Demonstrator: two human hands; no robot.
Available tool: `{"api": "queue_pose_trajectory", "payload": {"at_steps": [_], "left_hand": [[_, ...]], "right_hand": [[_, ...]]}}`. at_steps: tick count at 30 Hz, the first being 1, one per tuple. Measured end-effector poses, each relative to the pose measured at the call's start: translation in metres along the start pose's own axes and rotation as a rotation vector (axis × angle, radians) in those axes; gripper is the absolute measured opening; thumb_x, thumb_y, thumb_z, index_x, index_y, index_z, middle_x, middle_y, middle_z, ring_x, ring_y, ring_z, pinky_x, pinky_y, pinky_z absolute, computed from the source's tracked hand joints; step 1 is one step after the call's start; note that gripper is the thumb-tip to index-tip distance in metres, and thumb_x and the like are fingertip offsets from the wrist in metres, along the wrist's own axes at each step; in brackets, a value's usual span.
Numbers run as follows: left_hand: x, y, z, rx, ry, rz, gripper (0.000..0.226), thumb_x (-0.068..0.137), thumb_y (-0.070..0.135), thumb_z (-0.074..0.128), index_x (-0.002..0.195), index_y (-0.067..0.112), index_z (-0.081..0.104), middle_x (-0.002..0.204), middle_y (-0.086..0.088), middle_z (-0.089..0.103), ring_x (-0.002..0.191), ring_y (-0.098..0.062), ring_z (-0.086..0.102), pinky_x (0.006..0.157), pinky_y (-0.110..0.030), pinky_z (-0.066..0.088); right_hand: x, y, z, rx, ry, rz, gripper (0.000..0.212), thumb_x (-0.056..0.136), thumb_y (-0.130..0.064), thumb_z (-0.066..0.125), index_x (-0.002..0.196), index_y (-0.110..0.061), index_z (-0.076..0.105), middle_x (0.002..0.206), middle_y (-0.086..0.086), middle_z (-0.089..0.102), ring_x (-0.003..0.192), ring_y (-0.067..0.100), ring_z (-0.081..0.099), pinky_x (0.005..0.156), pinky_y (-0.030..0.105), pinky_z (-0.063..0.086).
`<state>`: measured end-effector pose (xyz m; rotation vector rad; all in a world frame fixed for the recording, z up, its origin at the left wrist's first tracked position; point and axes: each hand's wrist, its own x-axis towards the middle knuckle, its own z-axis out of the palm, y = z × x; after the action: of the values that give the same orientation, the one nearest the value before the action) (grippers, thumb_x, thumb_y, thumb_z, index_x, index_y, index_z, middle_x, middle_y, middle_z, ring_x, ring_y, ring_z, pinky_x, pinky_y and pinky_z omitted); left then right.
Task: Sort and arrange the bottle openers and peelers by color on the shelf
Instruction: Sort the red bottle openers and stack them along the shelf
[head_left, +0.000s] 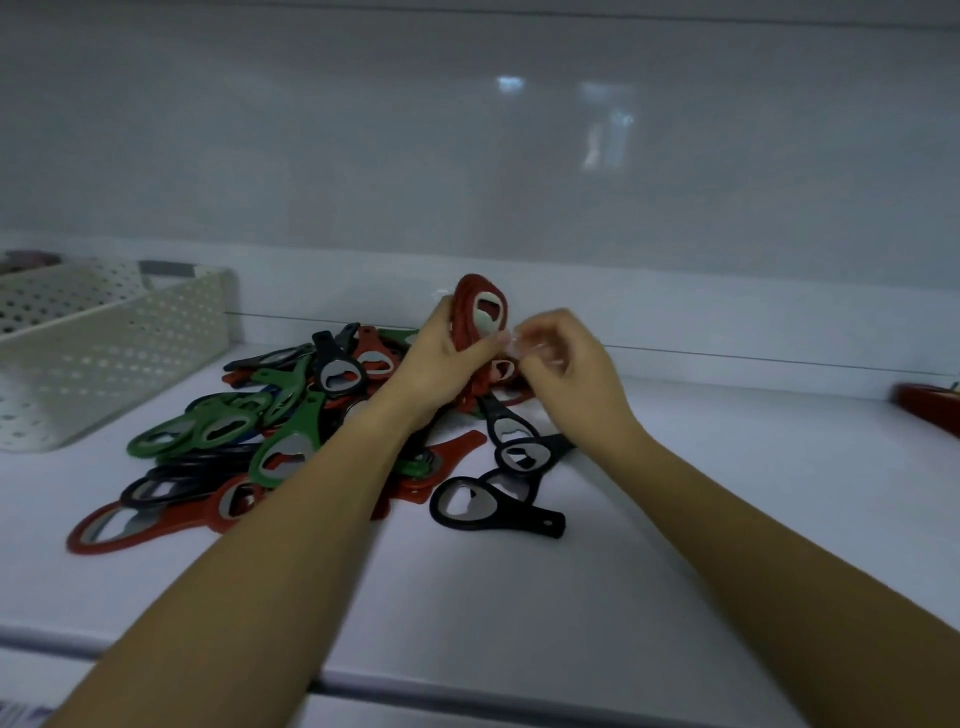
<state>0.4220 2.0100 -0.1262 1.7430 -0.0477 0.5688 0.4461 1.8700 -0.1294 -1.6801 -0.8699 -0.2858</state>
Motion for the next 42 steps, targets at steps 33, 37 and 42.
{"api": "queue_pose_trajectory", "payload": {"at_steps": [33, 37, 42], "left_hand": [[-0.014, -0.004, 0.021, 0.123, -0.561, 0.022, 0.035, 0.077, 0.005, 0.073, 0.105, 0.018, 0.056, 0.093, 0.003, 0.063, 0.092, -0.010, 0.063, 0.085, -0.028, 0.052], [-0.012, -0.006, 0.021, 0.192, -0.495, 0.003, 0.035, 0.074, 0.011, 0.076, 0.102, 0.020, 0.058, 0.087, 0.010, 0.064, 0.084, -0.005, 0.064, 0.078, -0.020, 0.052], [-0.013, -0.001, 0.020, -0.198, -0.296, -0.051, 0.101, 0.076, -0.001, 0.071, 0.148, 0.033, 0.008, 0.131, -0.005, 0.048, 0.087, -0.014, 0.070, 0.076, -0.031, 0.058]], "right_hand": [[0.003, -0.003, -0.022, -0.017, -0.238, -0.002, 0.021, 0.090, -0.011, 0.058, 0.108, -0.021, 0.057, 0.105, -0.020, 0.054, 0.097, -0.016, 0.049, 0.085, 0.003, 0.039], [0.002, -0.005, -0.020, 0.080, -0.219, 0.085, 0.027, 0.095, -0.025, 0.048, 0.121, -0.030, 0.051, 0.119, -0.017, 0.052, 0.113, -0.004, 0.047, 0.091, 0.006, 0.039], [0.010, -0.003, -0.022, 0.247, -0.057, 0.255, 0.043, 0.099, -0.040, 0.031, 0.140, -0.028, 0.034, 0.143, -0.002, 0.038, 0.120, 0.006, 0.040, 0.107, 0.029, 0.031]]}}
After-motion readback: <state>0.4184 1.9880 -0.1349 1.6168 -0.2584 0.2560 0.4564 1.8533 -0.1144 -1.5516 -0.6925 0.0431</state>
